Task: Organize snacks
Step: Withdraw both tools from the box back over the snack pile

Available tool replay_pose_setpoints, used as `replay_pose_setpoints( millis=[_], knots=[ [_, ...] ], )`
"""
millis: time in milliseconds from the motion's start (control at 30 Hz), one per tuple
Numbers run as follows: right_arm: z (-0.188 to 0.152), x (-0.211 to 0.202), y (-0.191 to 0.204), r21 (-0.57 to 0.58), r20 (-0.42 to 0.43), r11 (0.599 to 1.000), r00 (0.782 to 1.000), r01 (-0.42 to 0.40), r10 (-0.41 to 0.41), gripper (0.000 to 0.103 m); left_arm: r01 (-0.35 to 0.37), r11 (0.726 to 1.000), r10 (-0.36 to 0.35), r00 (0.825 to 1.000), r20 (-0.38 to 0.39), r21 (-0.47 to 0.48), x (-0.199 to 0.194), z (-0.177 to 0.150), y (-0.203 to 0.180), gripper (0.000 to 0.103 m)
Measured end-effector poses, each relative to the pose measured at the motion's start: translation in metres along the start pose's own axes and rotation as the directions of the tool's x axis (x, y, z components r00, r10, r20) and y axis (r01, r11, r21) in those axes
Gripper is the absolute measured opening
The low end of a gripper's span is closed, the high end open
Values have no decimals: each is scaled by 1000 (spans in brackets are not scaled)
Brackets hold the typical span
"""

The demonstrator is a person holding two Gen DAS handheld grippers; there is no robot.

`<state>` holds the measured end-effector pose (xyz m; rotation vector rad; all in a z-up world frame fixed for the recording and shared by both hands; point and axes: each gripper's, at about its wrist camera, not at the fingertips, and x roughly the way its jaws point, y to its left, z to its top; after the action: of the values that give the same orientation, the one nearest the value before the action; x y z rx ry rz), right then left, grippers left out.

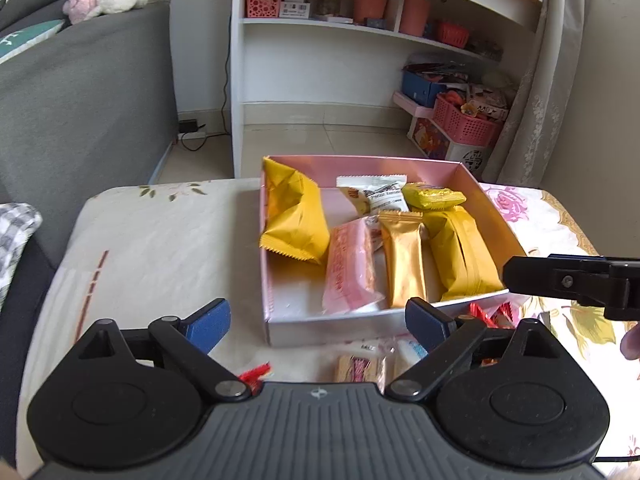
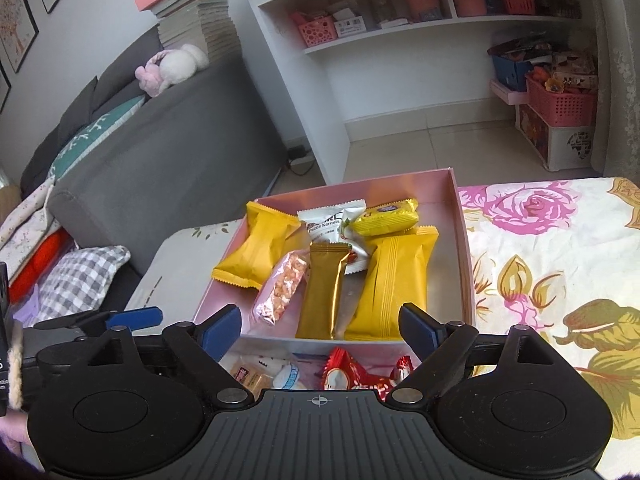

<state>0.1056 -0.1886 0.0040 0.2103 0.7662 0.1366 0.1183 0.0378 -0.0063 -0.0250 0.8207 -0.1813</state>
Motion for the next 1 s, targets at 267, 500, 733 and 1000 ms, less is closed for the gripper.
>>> replay_pose_setpoints(
  millis=[267, 500, 733, 1000],
  knots=[
    [-17, -22, -2, 4, -15, 1000, 999, 29, -29, 93, 16, 999, -15, 1000, -23, 36, -18, -20, 9, 101],
    [-42, -34, -18, 1, 48, 997, 996, 74, -74, 94, 36, 994, -36, 999, -9, 99, -23, -48, 15, 103],
    [-68, -35, -24, -90, 91, 985, 986, 148, -140, 95, 80, 962, -85, 996, 7, 261, -23, -75, 16, 103],
    [-88, -28, -26, -132, 19, 985, 993, 114, -113, 95, 173, 923, -182, 983, -5, 343, -15, -85, 15, 102]
  ],
)
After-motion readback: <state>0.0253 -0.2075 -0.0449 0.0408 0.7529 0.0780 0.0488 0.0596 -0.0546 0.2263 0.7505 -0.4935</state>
